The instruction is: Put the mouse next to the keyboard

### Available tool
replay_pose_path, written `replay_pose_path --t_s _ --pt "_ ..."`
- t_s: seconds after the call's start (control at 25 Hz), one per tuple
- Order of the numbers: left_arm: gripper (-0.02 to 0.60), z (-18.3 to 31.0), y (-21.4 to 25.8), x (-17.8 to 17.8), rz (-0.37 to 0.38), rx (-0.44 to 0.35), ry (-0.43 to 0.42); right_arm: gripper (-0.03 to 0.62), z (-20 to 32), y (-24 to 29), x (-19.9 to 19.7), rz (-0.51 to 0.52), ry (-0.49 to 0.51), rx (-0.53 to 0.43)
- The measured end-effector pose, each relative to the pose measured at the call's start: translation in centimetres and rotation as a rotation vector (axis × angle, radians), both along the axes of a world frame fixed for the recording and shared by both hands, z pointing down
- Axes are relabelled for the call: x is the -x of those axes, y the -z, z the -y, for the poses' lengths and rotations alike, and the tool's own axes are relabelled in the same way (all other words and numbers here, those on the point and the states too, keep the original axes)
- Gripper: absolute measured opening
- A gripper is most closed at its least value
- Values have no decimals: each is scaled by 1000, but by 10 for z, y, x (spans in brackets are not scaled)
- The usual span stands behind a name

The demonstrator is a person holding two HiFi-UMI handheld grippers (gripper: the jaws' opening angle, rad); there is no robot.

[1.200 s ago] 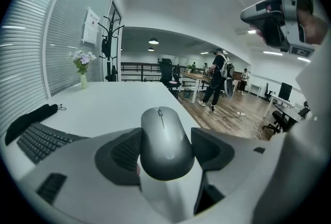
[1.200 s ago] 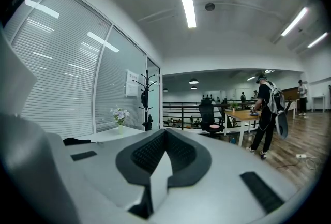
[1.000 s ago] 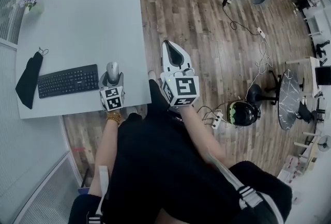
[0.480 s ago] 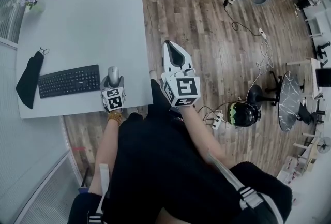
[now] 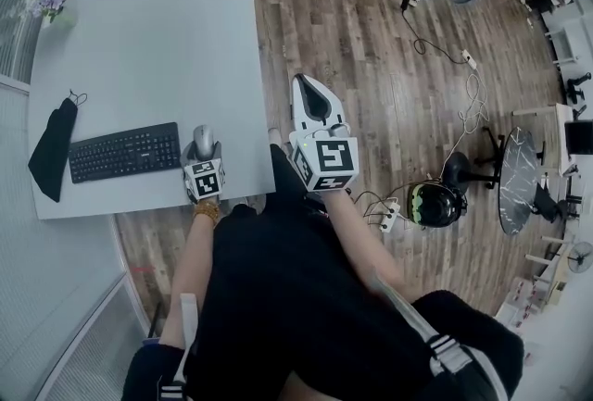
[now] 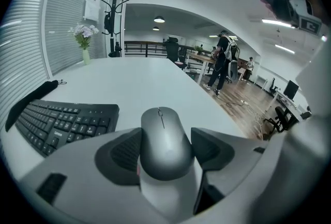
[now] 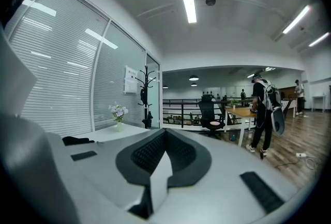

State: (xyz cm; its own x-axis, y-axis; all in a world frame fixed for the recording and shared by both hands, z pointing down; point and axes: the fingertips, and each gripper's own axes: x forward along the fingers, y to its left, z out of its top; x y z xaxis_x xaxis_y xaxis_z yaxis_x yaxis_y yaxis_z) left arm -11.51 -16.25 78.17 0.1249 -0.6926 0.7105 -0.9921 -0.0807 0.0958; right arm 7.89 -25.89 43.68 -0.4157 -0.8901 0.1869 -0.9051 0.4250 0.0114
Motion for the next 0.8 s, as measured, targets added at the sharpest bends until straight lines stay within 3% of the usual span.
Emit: replay_pose_path --t_s 0.8 --pt "308 -8 -22 12 30 116 -33 -2 10 -1 19 -15 17 8"
